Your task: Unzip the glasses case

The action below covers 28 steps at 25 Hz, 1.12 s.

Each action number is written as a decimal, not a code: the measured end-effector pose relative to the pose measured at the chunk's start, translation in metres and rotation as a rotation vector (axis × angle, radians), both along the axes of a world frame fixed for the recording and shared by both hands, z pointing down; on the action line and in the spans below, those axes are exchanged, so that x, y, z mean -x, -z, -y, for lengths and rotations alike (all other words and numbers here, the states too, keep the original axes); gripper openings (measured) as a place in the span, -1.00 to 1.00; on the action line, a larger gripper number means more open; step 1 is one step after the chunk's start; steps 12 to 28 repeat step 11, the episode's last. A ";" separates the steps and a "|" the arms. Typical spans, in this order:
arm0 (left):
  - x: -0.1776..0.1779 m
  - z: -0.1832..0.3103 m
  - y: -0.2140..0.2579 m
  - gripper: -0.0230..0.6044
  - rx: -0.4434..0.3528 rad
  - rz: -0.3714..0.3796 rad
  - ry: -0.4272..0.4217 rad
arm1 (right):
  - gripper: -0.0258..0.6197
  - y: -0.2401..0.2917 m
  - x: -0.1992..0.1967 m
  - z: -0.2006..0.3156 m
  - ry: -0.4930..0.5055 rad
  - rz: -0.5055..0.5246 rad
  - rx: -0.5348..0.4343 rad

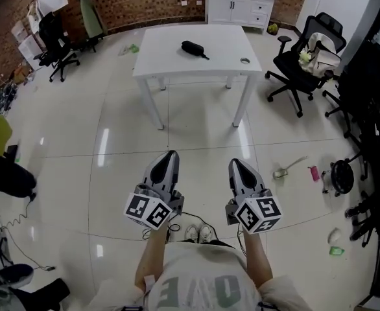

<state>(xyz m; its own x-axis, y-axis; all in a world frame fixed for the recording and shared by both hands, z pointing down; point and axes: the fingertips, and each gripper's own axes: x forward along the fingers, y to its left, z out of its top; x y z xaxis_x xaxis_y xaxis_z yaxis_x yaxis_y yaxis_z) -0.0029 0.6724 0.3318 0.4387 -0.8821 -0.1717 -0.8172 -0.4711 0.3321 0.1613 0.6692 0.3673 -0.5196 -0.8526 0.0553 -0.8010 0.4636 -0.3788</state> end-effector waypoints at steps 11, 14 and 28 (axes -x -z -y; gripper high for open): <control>0.010 -0.025 -0.002 -0.92 0.009 0.009 -0.008 | -0.92 0.014 0.030 -0.026 0.036 -0.017 -0.022; 0.010 -0.025 -0.002 -0.92 0.009 0.009 -0.008 | -0.92 0.014 0.030 -0.026 0.036 -0.017 -0.022; 0.010 -0.025 -0.002 -0.92 0.009 0.009 -0.008 | -0.92 0.014 0.030 -0.026 0.036 -0.017 -0.022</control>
